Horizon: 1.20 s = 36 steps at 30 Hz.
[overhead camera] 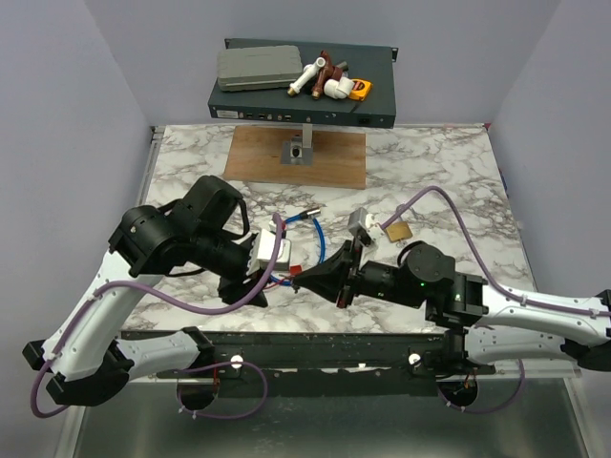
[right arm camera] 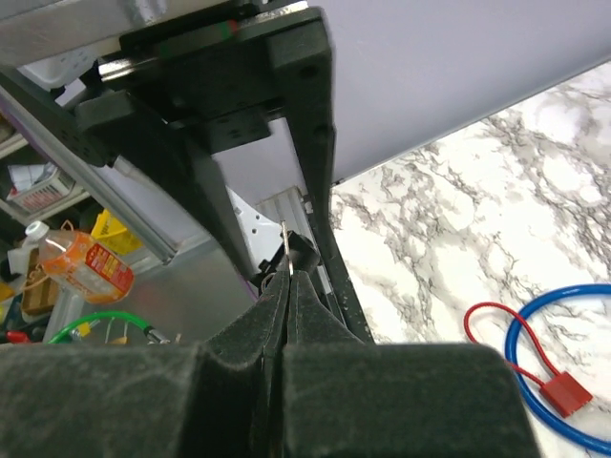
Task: Unlock with the key
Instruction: Pick up the key from the center of the board, then pick up the lock from the center of the board.
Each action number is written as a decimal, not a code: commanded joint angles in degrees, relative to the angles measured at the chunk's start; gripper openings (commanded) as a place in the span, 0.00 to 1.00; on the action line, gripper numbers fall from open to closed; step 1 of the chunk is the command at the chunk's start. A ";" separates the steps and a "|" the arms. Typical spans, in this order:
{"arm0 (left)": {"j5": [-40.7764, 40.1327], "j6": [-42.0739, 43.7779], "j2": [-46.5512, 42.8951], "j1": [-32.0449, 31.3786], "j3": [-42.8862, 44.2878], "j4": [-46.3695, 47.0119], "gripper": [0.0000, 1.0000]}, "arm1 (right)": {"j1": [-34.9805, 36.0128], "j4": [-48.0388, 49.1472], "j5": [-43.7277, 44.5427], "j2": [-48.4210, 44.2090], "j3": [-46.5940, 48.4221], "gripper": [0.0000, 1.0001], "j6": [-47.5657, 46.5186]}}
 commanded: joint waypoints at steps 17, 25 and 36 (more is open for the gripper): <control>-8.14 -2.35 -2.22 4.72 -9.46 11.95 0.98 | 0.22 -18.84 6.61 -11.80 -3.65 0.01 4.95; -18.98 -2.48 0.13 6.10 -26.94 26.47 0.98 | 0.21 -22.02 10.14 -14.11 -4.29 0.01 6.17; -29.76 -10.05 12.29 12.37 -36.87 51.06 0.87 | 0.26 -21.62 14.51 -14.70 -4.05 0.01 5.96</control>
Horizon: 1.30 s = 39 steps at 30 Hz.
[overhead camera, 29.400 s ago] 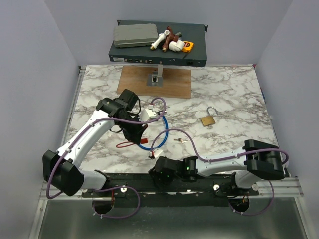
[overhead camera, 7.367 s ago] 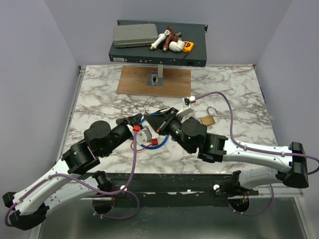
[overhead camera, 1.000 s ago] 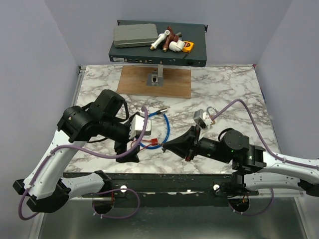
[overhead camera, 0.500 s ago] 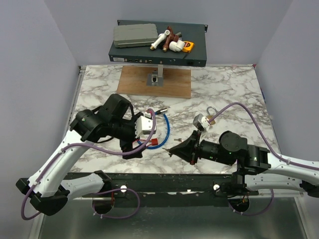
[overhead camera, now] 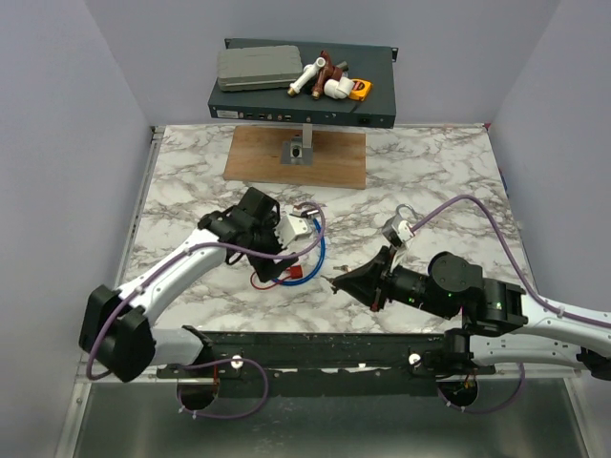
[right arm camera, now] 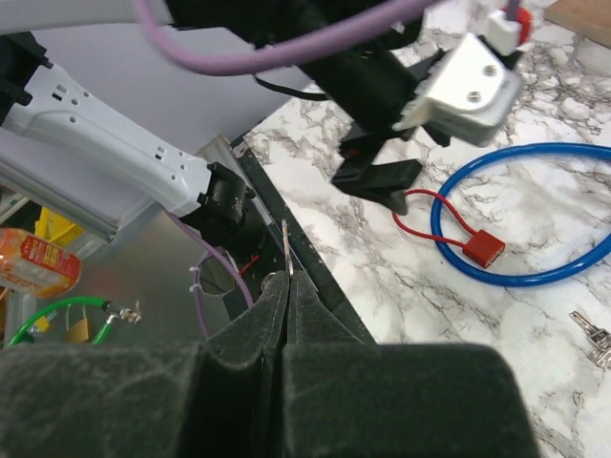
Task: Unlock with the key
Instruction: Pick up the lock from the center of the board.
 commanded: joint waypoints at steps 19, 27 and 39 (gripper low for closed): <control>-3.50 -8.04 20.17 4.03 0.66 21.42 0.93 | 0.23 -2.46 3.35 -5.87 -2.47 0.01 1.97; -0.57 -8.36 20.55 2.14 -1.21 22.30 0.93 | 0.23 -3.49 3.70 -6.80 -1.43 0.01 1.27; -1.55 -5.11 20.67 -4.16 -4.18 24.24 0.94 | 0.18 -3.78 3.26 -5.15 0.88 0.01 -0.16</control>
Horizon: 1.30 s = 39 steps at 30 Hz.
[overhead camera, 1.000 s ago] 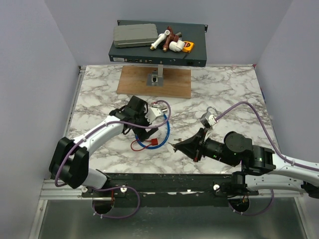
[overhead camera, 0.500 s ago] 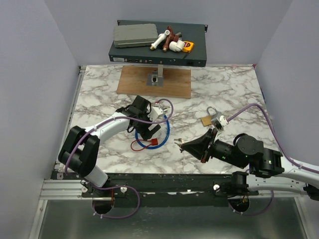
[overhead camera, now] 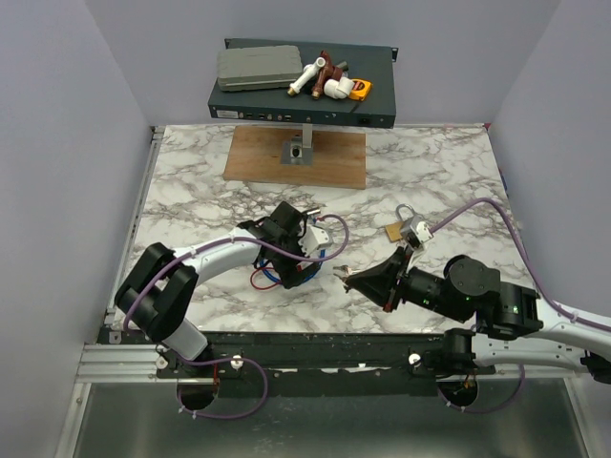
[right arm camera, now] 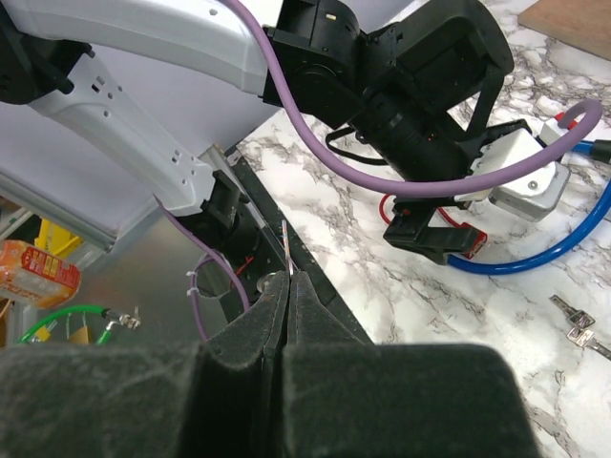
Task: Unlock with the key
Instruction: Pick up the lock from the center of the board.
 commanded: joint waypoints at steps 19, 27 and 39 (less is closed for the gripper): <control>-4.20 2.52 5.64 0.09 4.57 -1.03 0.64 | 0.23 1.15 -0.14 -0.12 0.86 0.01 -0.57; -6.19 1.89 6.52 0.09 5.50 -1.78 0.50 | 0.22 1.44 -0.52 0.10 0.95 0.01 -0.77; -0.42 2.70 3.24 2.34 9.09 -7.18 0.15 | 0.26 1.59 -0.68 -0.16 0.51 0.01 -0.45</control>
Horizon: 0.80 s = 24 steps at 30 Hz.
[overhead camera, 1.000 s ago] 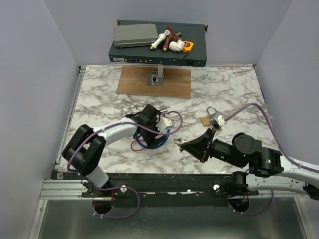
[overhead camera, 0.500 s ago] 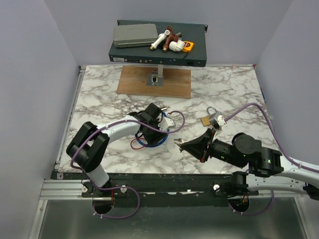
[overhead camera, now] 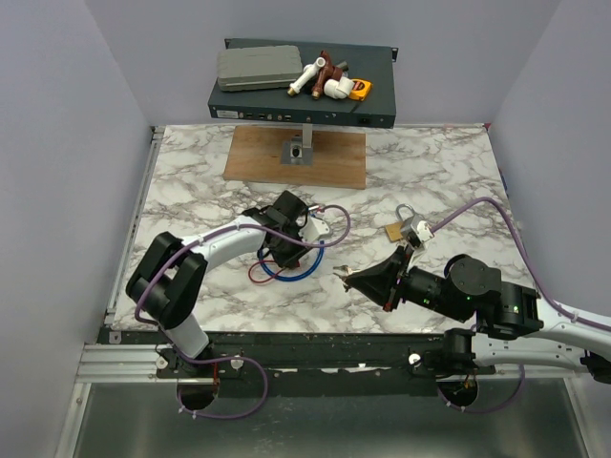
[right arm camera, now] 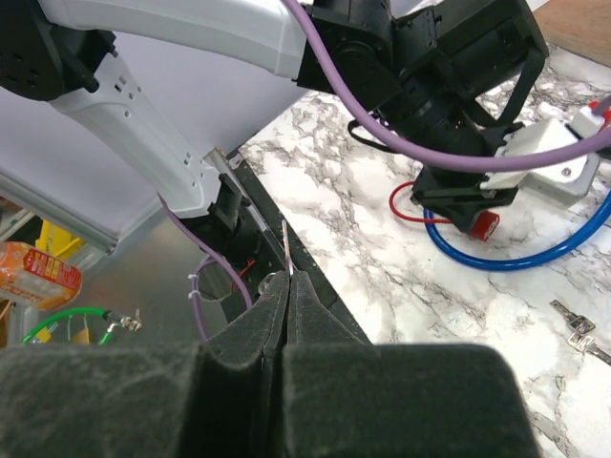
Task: Unlock with the key
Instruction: Pick up the lock from the center of the board.
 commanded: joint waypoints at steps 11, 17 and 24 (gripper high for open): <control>1.73 2.19 -5.77 0.98 2.17 -4.61 0.06 | 0.24 0.65 0.07 -1.17 -0.53 0.01 -0.18; 4.70 3.31 -6.28 -0.38 0.85 -7.69 0.02 | 0.22 0.43 0.49 -1.71 -0.42 0.01 -0.20; 5.18 4.31 -8.28 -4.98 -4.45 -6.29 0.05 | 0.26 0.48 0.49 -1.99 -0.30 0.01 -0.40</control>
